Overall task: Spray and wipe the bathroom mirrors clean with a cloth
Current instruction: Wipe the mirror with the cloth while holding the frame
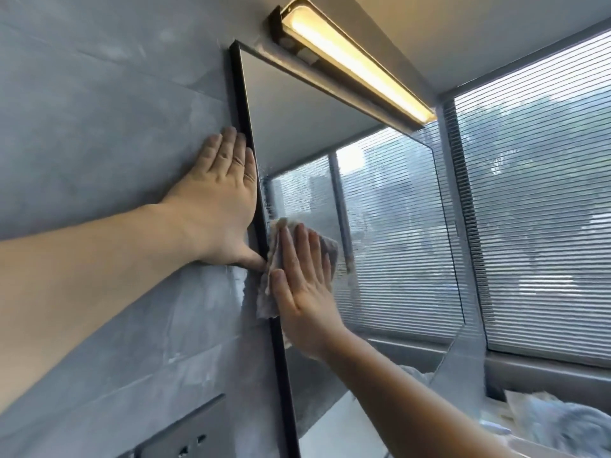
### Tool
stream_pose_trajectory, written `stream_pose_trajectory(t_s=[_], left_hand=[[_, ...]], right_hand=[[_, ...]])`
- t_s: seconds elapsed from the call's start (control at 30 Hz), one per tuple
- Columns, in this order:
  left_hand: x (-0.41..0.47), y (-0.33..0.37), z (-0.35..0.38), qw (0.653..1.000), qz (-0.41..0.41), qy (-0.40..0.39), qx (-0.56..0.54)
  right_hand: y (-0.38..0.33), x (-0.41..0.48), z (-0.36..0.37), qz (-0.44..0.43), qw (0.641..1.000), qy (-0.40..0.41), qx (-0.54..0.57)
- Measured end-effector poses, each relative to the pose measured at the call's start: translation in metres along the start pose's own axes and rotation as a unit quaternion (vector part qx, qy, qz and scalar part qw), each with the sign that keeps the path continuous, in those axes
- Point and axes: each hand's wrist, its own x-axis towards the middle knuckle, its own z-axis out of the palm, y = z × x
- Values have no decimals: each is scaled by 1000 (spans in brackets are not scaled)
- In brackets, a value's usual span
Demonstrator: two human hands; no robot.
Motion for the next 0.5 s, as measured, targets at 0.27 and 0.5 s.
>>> stream_pose_trajectory(t_s=[0.27,0.5], left_hand=[[-17,11,4,1000,0,20,-22],[-79,61,18,998,7,-27,-63]], right_hand=[[30,-16,8,137,989,28,44],[28,-33,-18,296,953,23,64]])
